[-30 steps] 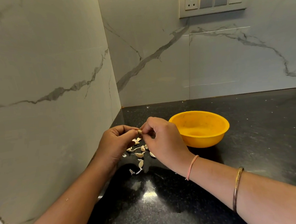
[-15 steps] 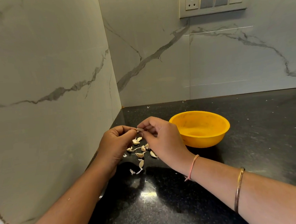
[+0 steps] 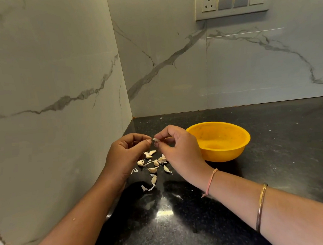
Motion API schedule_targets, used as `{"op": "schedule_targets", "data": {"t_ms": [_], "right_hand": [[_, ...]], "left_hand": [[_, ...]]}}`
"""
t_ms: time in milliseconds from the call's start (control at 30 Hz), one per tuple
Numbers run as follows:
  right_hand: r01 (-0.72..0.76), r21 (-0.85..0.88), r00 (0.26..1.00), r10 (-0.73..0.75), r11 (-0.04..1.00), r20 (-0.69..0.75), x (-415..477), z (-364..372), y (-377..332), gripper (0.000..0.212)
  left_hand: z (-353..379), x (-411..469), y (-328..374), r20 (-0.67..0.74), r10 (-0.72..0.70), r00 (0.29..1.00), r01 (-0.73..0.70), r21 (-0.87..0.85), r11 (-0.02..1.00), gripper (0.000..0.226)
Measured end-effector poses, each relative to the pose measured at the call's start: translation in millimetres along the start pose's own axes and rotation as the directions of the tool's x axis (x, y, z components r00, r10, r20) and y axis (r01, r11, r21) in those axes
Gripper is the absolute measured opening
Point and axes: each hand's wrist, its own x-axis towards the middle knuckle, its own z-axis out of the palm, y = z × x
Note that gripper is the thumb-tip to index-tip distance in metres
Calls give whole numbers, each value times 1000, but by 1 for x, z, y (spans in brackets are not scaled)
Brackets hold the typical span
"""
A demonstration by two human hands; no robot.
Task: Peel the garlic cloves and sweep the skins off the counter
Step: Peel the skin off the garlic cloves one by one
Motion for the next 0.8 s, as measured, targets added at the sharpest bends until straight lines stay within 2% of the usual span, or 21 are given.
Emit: {"op": "schedule_targets", "data": {"t_ms": [167, 533, 633, 800], "right_hand": [[88, -69, 996, -89, 994, 0, 0, 0, -1, 8], [172, -124, 985, -170, 977, 21, -3, 1, -5, 10], [168, -109, 986, -167, 980, 20, -3, 2, -5, 10], [73, -1, 997, -73, 997, 39, -2, 1, -3, 11]], "left_hand": [[1, -1, 1, -4, -2, 1000, 2, 14, 1000, 9], [5, -2, -1, -47, 8, 999, -4, 78, 997, 9], [6, -2, -1, -50, 10, 999, -5, 84, 996, 10], [5, 0, -4, -35, -22, 999, 24, 69, 997, 8]]}}
